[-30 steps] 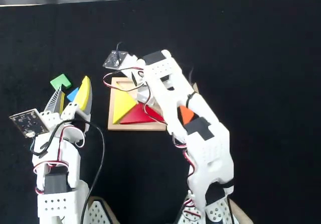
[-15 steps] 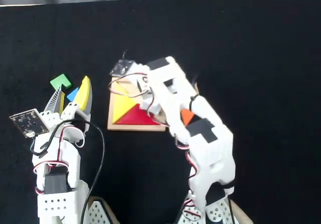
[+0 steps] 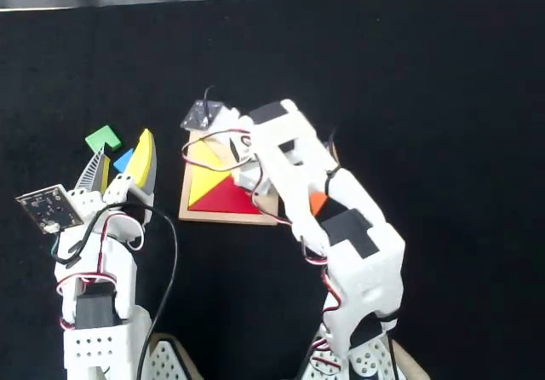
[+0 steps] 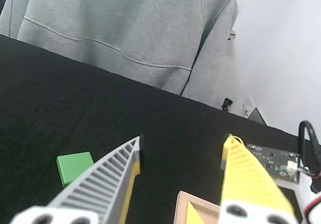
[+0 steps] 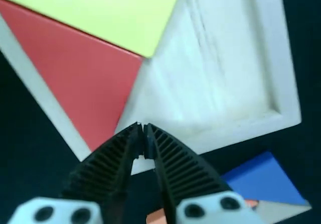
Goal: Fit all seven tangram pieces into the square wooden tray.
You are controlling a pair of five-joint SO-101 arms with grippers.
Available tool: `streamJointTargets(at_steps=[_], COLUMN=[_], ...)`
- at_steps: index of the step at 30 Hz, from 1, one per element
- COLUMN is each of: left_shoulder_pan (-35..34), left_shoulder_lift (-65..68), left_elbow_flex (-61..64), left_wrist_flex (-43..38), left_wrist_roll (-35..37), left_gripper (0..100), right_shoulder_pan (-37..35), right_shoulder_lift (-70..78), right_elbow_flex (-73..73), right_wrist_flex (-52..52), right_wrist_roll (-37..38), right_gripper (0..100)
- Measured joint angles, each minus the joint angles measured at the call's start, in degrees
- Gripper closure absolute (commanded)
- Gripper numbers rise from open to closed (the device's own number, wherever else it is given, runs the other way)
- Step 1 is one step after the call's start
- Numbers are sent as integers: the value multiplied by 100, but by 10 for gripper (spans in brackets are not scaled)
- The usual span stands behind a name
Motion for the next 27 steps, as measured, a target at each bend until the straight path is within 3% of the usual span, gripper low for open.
streamJointTargets(at_steps=[6, 11, 27], left_shoulder_pan=[0, 0, 0], left_shoulder_lift=[0, 0, 0], left_elbow_flex=[0, 0, 0], left_wrist_flex=[0, 0, 0], left_wrist_roll=[0, 0, 0], left_gripper=[737, 737, 737], right_shoulder_pan=[0, 0, -422], right_shoulder_lift=[0, 0, 0], right_elbow_flex=[44, 105, 378], right_wrist_flex=[-730, -1662, -1732], right_wrist_roll=[-53, -1002, -1169], right_gripper=[986, 986, 986])
